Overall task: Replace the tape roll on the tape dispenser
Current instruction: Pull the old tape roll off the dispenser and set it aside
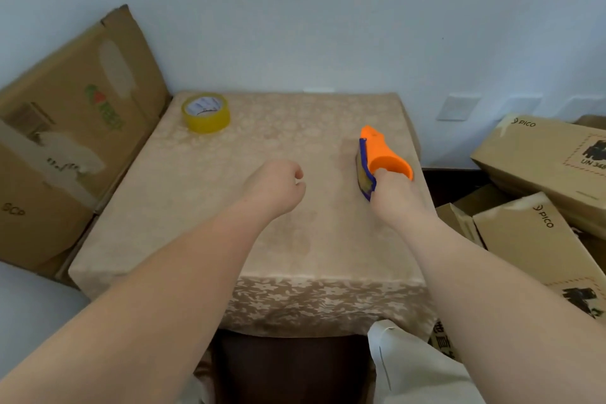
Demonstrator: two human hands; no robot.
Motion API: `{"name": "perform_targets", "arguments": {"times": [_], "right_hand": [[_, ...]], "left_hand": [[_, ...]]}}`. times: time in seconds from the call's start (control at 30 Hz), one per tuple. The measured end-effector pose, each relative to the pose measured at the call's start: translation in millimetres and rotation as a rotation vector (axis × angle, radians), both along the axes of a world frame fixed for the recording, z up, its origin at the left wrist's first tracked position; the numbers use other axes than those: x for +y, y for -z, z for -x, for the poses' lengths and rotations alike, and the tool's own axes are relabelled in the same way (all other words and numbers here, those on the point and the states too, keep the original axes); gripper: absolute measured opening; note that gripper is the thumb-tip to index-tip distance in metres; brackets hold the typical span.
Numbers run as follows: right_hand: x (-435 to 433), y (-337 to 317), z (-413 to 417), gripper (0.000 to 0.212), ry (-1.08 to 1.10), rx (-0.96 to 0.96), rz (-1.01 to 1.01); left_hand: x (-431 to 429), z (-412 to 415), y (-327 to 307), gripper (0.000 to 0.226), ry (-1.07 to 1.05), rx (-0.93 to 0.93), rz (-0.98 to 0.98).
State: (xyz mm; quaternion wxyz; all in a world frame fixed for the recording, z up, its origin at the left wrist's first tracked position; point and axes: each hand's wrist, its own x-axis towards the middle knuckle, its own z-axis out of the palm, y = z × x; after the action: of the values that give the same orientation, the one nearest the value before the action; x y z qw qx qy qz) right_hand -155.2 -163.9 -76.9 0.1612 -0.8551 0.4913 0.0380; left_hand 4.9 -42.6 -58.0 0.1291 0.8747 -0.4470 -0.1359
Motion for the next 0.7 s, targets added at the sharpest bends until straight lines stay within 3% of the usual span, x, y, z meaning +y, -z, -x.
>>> {"name": "perform_targets", "arguments": {"times": [0.13,0.23,0.3,0.33,0.43,0.57,0.7], "right_hand": [[-4,-5,1,0.024,-0.004,-0.057,0.007],[-7,-13,0,0.033,0.006,-0.259,-0.053],[-5,-20,-3,0.025,0.045,-0.421,-0.123],[-2,-25,-4,0.024,0.073,-0.483,-0.168],[10,-39,-9,0.048,0.174,-0.67,-0.398],[30,-56,-15,0.034,0.388,-0.87,-0.712],[47,-64,-29,0.028,0.411,-0.956,-0.881]], "left_hand": [[-7,1,-2,0.033,0.042,0.04,-0.007],[-12,2,-9,0.032,0.056,0.072,0.021],[-14,2,-15,0.032,0.061,0.098,0.031],[-14,3,-18,0.032,0.063,0.113,0.039],[-12,9,-30,0.03,0.073,0.184,0.087],[-2,13,-44,0.026,0.088,0.437,0.165],[11,11,-51,0.028,0.059,0.659,0.228]]}}
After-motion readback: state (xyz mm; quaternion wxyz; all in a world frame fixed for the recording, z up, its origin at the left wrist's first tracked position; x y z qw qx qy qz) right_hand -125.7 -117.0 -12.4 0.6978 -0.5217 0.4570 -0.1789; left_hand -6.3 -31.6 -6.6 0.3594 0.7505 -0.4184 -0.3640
